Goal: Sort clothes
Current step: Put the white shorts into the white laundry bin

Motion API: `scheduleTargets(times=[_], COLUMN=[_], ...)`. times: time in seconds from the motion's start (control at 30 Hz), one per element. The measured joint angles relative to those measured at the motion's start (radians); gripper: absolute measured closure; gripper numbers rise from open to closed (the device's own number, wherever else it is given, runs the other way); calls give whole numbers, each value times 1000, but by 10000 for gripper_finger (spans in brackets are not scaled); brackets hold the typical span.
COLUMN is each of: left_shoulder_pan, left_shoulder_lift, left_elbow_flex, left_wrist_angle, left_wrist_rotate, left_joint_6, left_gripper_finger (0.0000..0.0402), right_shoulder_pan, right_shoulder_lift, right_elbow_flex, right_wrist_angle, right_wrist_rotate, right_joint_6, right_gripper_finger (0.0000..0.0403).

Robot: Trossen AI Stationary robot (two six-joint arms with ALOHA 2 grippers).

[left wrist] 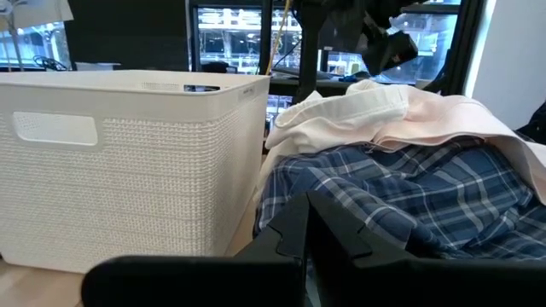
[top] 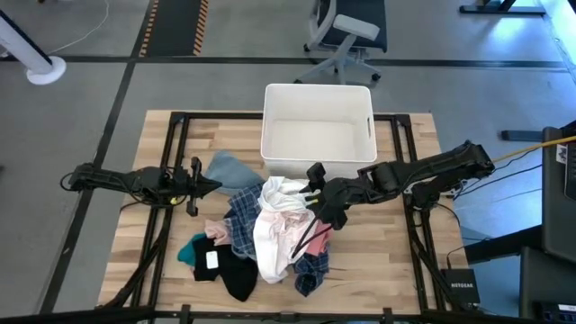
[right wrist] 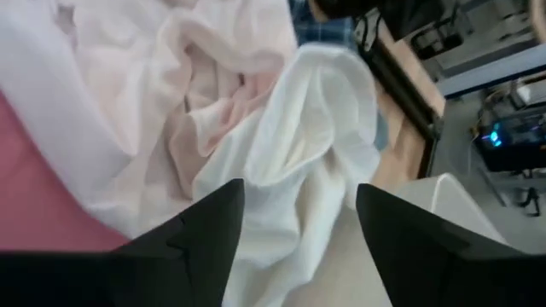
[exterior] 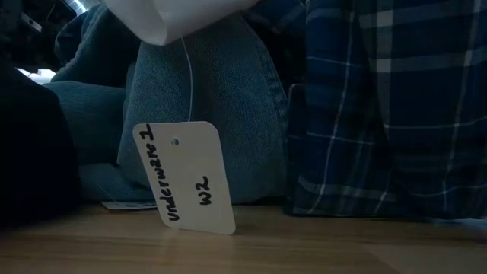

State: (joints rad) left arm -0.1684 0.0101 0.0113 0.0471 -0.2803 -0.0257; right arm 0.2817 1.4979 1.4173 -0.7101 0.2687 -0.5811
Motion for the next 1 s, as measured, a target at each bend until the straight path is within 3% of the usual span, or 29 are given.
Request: scheduleTargets(times=[0.5,0.73,0.87,1.0], left_shoulder_pan=[0,0,0,0], left_shoulder_lift=[0,0,0,0], left_elbow_flex=[0,0,0,0], left_wrist_angle=[0,0,0,0], left_wrist_rotate=[0,0,0,0], left_joint_6=[0,0,0,0], left_gripper_finger=[400,400,400,400], right_shoulder_pan=[-1,-1,-1,0], right_shoulder_lift=[67,110,109,108], right_elbow_flex=[-59,-59,-43,-7], right_wrist_angle=[90,114,107,104], right_wrist_rotate=[-54,11,13,15], right_joint_6=[-17,-104,-114,-147], right_gripper_finger=[151,152,187,258])
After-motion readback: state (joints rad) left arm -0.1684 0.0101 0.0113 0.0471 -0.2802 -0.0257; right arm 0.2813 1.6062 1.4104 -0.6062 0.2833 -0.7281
